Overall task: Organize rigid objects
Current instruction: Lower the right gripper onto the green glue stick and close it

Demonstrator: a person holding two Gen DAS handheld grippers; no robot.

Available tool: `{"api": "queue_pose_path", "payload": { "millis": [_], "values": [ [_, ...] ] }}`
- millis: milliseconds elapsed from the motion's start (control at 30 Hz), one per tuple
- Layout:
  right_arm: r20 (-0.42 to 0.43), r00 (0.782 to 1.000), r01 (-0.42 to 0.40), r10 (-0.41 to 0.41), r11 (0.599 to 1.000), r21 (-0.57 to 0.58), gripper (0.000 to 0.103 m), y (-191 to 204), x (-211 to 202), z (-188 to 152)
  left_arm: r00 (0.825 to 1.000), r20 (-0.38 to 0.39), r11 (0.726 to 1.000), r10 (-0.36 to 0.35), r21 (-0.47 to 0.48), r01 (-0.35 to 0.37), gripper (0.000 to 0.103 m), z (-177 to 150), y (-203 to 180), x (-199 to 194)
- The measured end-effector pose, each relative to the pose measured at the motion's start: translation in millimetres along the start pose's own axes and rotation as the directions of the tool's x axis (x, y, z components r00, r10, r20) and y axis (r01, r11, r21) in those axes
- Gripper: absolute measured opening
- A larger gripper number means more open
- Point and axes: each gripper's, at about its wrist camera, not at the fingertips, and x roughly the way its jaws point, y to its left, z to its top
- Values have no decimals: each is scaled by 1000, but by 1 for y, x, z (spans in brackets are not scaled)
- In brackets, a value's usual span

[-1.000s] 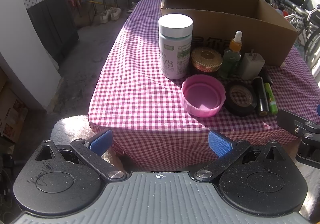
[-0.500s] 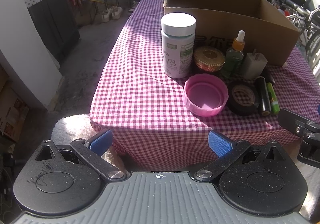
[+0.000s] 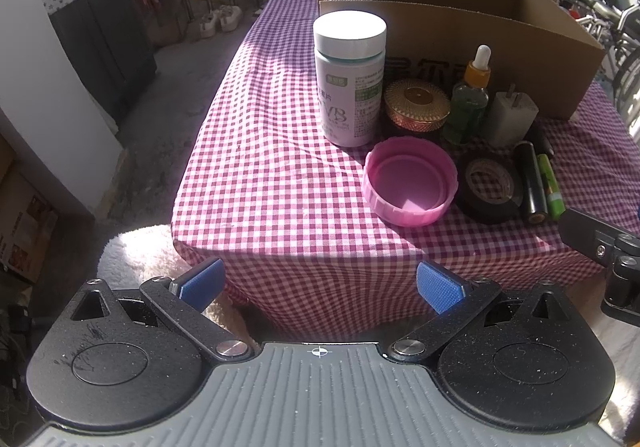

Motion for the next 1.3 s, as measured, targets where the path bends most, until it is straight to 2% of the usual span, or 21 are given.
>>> {"api": "queue_pose_path", "payload": {
  "millis": [167,267,333,433,500,667,800,900,1000,1067,1200,1300],
  "values": [
    [17,1000,-11,11,1000,8,103,-8,5,2,999,32,1000,-12,14,11,102,-1,-3,0],
    [54,998,-21,20,1000,17,103,-19,4,4,993,106,998,-58,26,56,102,0,-6,-4],
    [90,996,-25,22,999,37,103,-32,2,5,980,153,991,-126,53,119,102,2,-8,-7],
    [127,992,-28,16,995,94,102,-55,4,10,948,191,967,-253,91,240,102,9,-15,-7],
    [134,991,-27,12,993,113,97,-65,8,12,926,211,948,-312,136,289,102,14,-25,-5],
    [64,997,-56,48,990,127,67,-80,38,17,897,168,896,-408,261,359,96,24,-59,7],
    [7,995,-98,98,988,120,59,-80,60,17,880,123,858,-458,321,401,89,25,-79,20],
    [-21,992,-123,125,987,103,50,-77,72,19,866,99,839,-490,321,438,80,24,-84,28],
    [-52,987,-150,155,985,86,37,-76,83,22,863,87,835,-497,318,449,73,25,-89,35],
    [-69,984,-162,167,984,69,25,-74,88,22,864,89,834,-495,328,444,66,24,-91,36],
    [-92,974,-204,209,977,61,20,-75,96,21,859,89,822,-503,356,444,60,23,-97,32],
    [-99,973,-205,210,977,66,17,-80,95,20,857,87,808,-508,393,439,55,23,-107,30]
  ]
}}
